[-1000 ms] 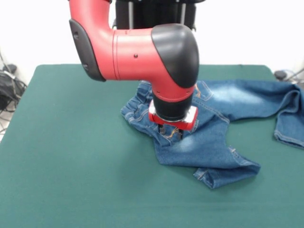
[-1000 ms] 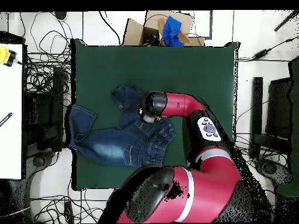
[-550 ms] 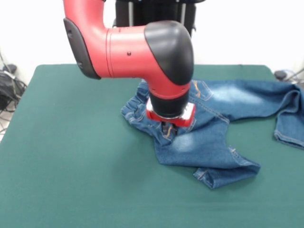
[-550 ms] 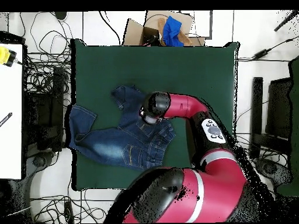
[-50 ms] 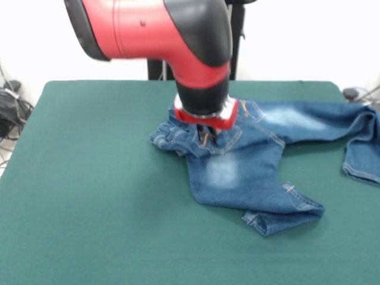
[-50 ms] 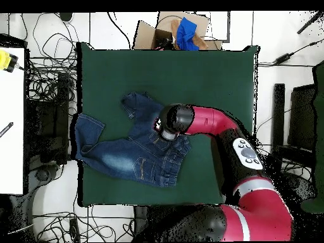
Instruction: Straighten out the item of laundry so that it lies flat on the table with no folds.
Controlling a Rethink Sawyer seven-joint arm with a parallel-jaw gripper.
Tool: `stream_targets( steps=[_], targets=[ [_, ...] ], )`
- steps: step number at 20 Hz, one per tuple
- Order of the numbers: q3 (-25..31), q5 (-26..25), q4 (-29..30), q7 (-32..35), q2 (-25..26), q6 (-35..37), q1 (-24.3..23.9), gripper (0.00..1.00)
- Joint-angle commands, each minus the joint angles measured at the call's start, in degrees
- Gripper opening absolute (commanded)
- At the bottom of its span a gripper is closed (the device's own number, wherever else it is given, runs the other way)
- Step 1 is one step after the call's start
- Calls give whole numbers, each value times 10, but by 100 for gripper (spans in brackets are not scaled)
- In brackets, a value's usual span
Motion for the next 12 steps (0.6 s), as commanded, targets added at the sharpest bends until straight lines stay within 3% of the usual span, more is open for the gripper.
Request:
stream_targets(
  steps=[1, 7, 12],
  targets=[
    [42, 14, 43, -74, -100, 116, -3, 0],
    [53, 12, 17, -74, -84, 138, -4, 0],
    [48, -21, 17, -103, -44, 103, -28, 0]
  ],
)
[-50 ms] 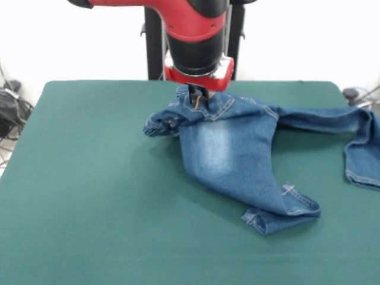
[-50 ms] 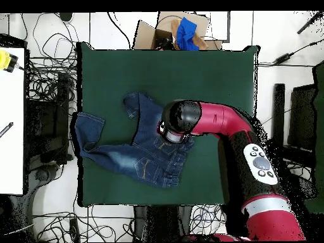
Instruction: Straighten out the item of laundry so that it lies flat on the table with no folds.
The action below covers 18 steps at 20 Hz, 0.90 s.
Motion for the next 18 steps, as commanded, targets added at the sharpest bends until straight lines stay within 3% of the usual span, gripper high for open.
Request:
stream_targets(
  steps=[1, 10, 18],
  targets=[
    [39, -33, 2, -111, 39, -1, -29, 0],
    [33, -113, 76, -120, 91, -132, -84, 0],
    [32, -139, 93, -98, 88, -138, -84, 0]
  ],
)
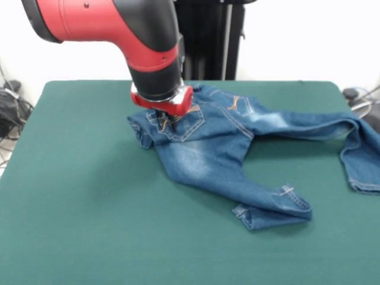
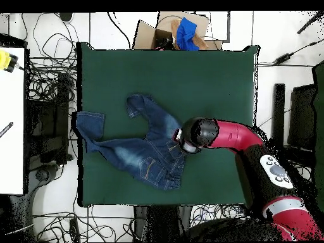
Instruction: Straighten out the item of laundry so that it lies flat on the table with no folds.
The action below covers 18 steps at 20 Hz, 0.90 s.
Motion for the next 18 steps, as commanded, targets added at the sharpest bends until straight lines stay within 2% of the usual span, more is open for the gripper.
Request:
stream_targets(
  steps=[1, 5, 11, 18],
  targets=[
    [20, -67, 66, -95, 19, -18, 1, 0],
    [16, -67, 76, -96, -11, 6, -1, 0],
    [8, -41, 129, -113, -138, 76, -22, 0],
    [35, -20, 89, -159, -165, 190, -48, 0]
  ],
)
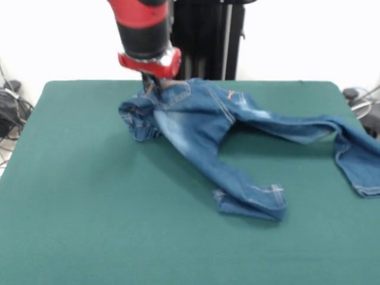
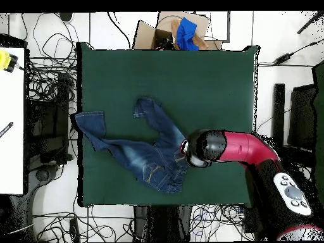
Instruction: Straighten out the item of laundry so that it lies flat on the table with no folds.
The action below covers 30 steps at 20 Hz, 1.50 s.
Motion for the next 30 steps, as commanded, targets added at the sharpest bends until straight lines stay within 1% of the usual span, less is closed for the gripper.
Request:
stream_targets(
  steps=[1, 4, 6, 8, 10, 15, 17, 20, 23, 24, 25, 30],
  targets=[
    [38, 4, 12, -163, -83, 172, -24, 0],
    [42, 16, 10, -172, -131, 228, -30, 0],
    [40, 16, 2, -176, -154, 259, -29, 0],
    [42, 14, -6, -179, -161, 276, -31, 0],
    [45, 9, -12, -182, -151, 275, -34, 0],
    [47, -7, -39, -188, -96, 257, -36, 0],
    [46, -9, -45, -192, -87, 256, -36, 0],
    [42, -9, -37, -192, -86, 244, -33, 0],
    [42, -4, -25, -183, -78, 219, -33, 0],
    [43, 5, -16, -174, -78, 203, -34, 0],
    [45, 8, -11, -173, -78, 194, -36, 100],
    [47, 13, -1, -167, -82, 184, -34, 100]
  ],
)
